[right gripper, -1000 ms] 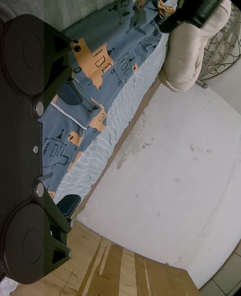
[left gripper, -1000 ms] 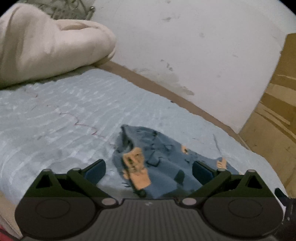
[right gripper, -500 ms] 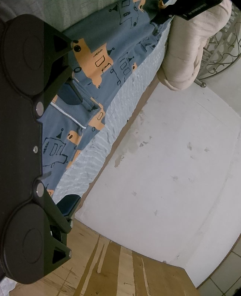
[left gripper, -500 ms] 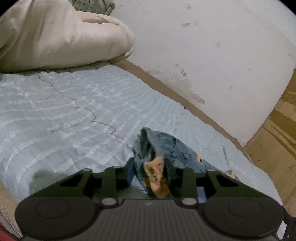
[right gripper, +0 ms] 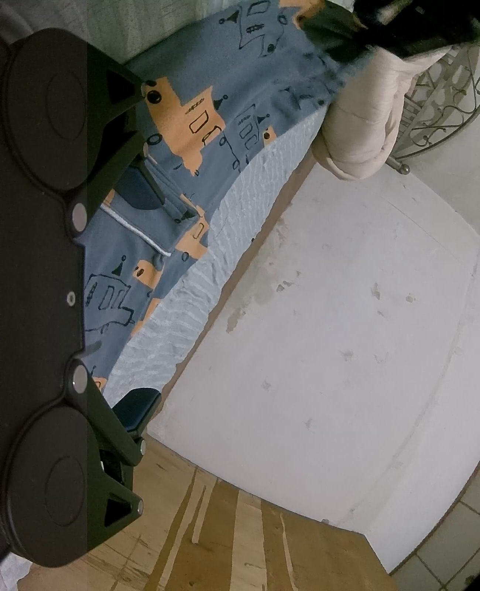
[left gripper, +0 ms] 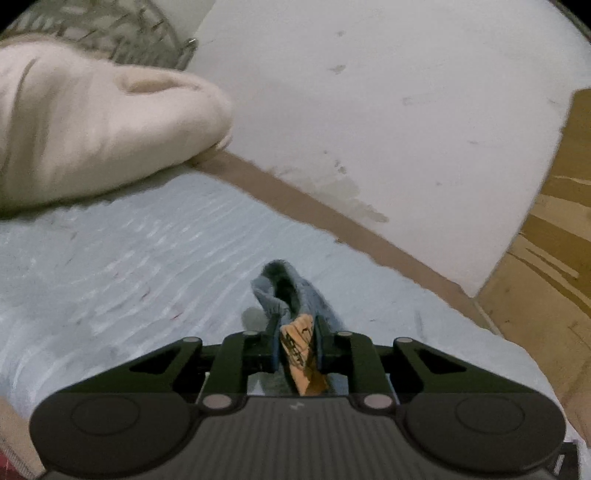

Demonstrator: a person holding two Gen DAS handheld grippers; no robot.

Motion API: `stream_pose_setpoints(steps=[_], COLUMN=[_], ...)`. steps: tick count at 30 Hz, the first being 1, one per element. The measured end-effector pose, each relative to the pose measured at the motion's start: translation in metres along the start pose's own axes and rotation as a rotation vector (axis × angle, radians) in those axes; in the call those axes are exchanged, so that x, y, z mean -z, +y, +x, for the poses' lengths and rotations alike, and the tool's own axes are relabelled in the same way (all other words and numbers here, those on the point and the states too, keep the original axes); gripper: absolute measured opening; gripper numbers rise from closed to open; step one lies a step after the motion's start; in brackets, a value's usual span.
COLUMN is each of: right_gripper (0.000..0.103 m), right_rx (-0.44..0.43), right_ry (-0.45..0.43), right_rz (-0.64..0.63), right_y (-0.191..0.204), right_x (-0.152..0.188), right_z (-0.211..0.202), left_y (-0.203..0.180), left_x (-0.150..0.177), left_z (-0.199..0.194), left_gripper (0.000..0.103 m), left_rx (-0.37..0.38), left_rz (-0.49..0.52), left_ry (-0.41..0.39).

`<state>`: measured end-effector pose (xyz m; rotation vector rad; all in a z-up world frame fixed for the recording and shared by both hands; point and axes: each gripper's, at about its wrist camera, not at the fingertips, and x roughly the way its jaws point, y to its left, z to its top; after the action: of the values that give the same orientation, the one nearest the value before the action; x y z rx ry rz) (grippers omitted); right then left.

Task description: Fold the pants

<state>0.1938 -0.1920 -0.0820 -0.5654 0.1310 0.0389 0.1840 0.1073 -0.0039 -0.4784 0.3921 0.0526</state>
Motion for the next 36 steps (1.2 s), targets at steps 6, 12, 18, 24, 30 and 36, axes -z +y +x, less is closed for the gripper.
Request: stream_pose_setpoints(steps=[6, 12, 18, 24, 30, 36], right_gripper=[0.102, 0.102, 0.102, 0.102, 0.102, 0.102], right_rx=[0.041, -0.032, 0.005, 0.122, 0.238, 0.298], right_ry=[-0.038, -0.093, -0.104, -0.039, 0.034, 0.067], right_rz=[-0.024, 0.092, 0.316, 0.463, 0.608, 0.667], right_y=[0.006, -0.021, -0.090, -0.154, -0.193, -0.213], right_x=[0.000, -0.005, -0.009, 0.013, 0.044, 0.062], right_z=[-0.006, -0.020, -0.032, -0.032, -0.030, -0.030], left_y=[-0.059, -0.114, -0.174, -0.234, -0.289, -0.318], left_x=[-0.009, -0.017, -0.008, 0.019, 0.074, 0.129], left_z=[-0.014, -0.017, -0.013, -0.001, 0.012, 0.030], left_gripper=[0.018, 0.018, 0.018, 0.018, 0.018, 0.023], left_rx=[0.063, 0.143, 0.191, 0.261, 0.308, 0.283], left_rz=[0.125, 0.186, 0.274, 0.370, 0.473, 0.598], left_ry=[-0.027, -0.004, 0.032, 0.096, 0.165, 0.241])
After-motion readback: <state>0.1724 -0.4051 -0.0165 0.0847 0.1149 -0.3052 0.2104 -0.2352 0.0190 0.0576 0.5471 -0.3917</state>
